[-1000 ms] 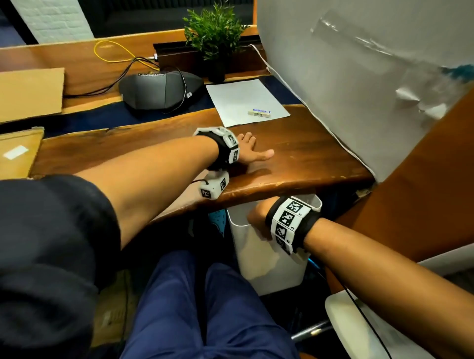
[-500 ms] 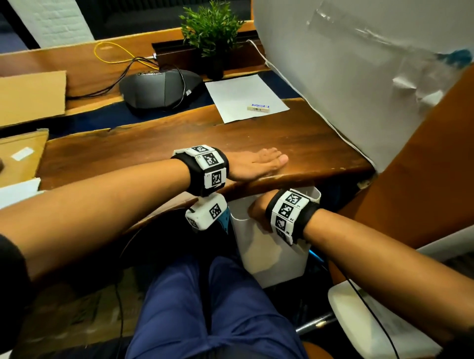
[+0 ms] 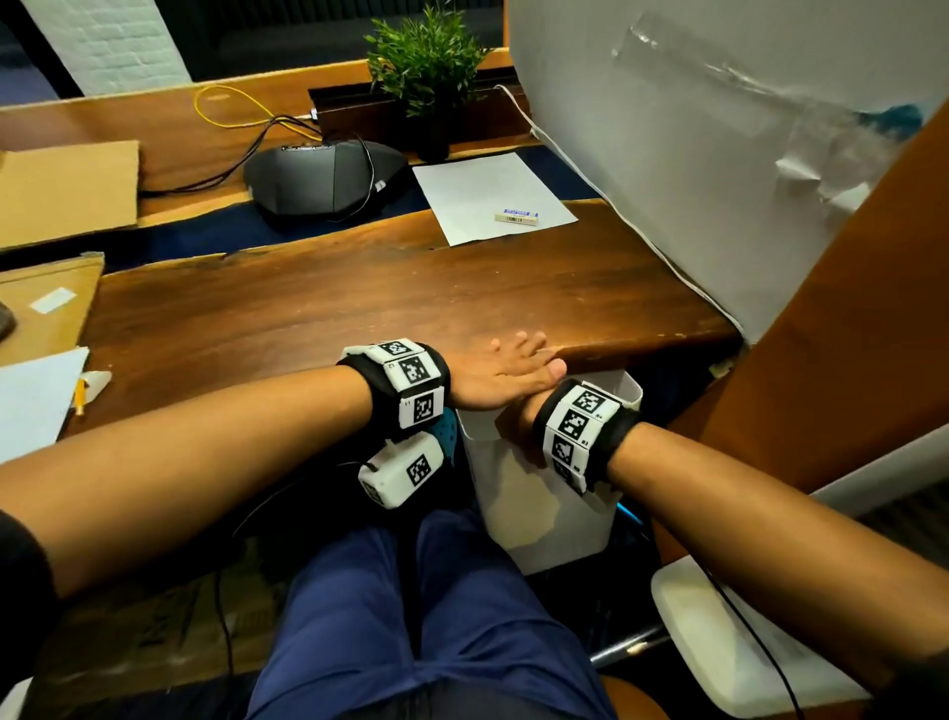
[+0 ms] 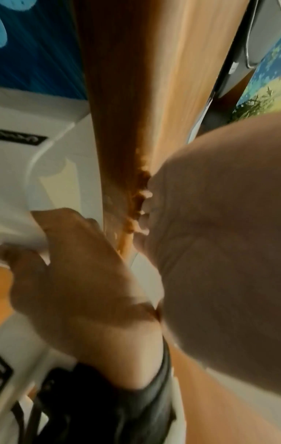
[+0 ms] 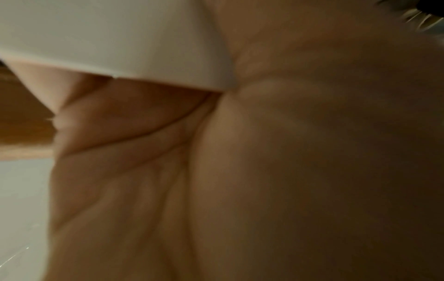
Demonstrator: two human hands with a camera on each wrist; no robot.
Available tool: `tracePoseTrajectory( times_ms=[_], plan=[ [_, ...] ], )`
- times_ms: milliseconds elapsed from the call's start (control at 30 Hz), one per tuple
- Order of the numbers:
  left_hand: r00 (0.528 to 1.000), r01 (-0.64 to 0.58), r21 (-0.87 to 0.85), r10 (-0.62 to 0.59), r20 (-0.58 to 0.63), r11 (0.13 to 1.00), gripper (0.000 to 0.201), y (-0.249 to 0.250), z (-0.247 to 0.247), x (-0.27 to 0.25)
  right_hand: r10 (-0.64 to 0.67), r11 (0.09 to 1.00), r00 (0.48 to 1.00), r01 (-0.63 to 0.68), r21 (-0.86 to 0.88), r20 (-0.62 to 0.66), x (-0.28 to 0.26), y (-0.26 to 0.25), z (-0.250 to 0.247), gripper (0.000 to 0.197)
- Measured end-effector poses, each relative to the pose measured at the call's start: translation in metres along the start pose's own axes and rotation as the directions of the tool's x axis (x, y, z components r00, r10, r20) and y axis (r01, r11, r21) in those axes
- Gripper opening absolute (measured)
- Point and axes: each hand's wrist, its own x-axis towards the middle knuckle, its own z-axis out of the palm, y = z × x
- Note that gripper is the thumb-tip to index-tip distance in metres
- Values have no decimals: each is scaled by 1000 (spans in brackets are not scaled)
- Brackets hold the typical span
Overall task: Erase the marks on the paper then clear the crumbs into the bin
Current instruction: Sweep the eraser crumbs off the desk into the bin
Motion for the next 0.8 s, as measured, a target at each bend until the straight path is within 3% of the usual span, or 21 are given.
tracePoseTrajectory(
  times_ms=[33,67,100,133,167,200,233,267,300,333,433,567,700,800],
  plan=[
    [1000,-21,-50,22,18,999,94,-1,1,-2,-23,958,999,31,-285,33,-3,4,-9,60],
    [999,-39,-93,41,17,995,83,0,1,-4,-11,947,992,51,-317,126,-3,9,-5,67],
    [999,-34,-111,35,6,993,80,2,1,-5,-86,975,956,139,-172,281,12,0,3,72],
    [1000,-24,-88,22,-21,996,89,4,0,-6,-83,983,946,130,-133,313,20,-1,-2,76],
    [999,-16,-39,14,-43,999,110,5,-1,-5,-39,970,893,141,-196,448,20,-3,3,76],
    [999,-23,0,23,-38,1000,128,4,-2,-6,-121,878,852,331,-344,510,10,4,19,72],
    [999,-32,-6,32,-6,999,138,1,-3,-6,-265,801,880,428,-418,394,7,6,26,60],
    [998,-54,-66,56,20,996,138,-2,-4,-6,-223,928,956,268,-259,190,2,3,31,52],
    [997,-70,-148,75,31,987,131,-7,-7,-6,-223,964,974,226,-139,37,6,6,20,51],
    [994,-96,-198,104,32,975,119,-8,-11,-10,-252,967,967,252,-32,-25,-1,17,17,53],
    [992,-113,-56,109,-62,992,83,-7,-25,-19,-271,956,962,268,119,9,8,19,26,56],
    [979,6,153,25,-202,988,70,-19,-46,-19,-272,950,962,272,154,-22,19,15,43,42],
    [975,216,315,-188,-116,924,84,-43,-36,-13,-213,931,977,207,300,-11,38,6,74,31],
    [947,322,429,-282,-155,844,106,-57,-20,-9,-156,908,987,162,385,-48,53,-3,96,38]
  ],
)
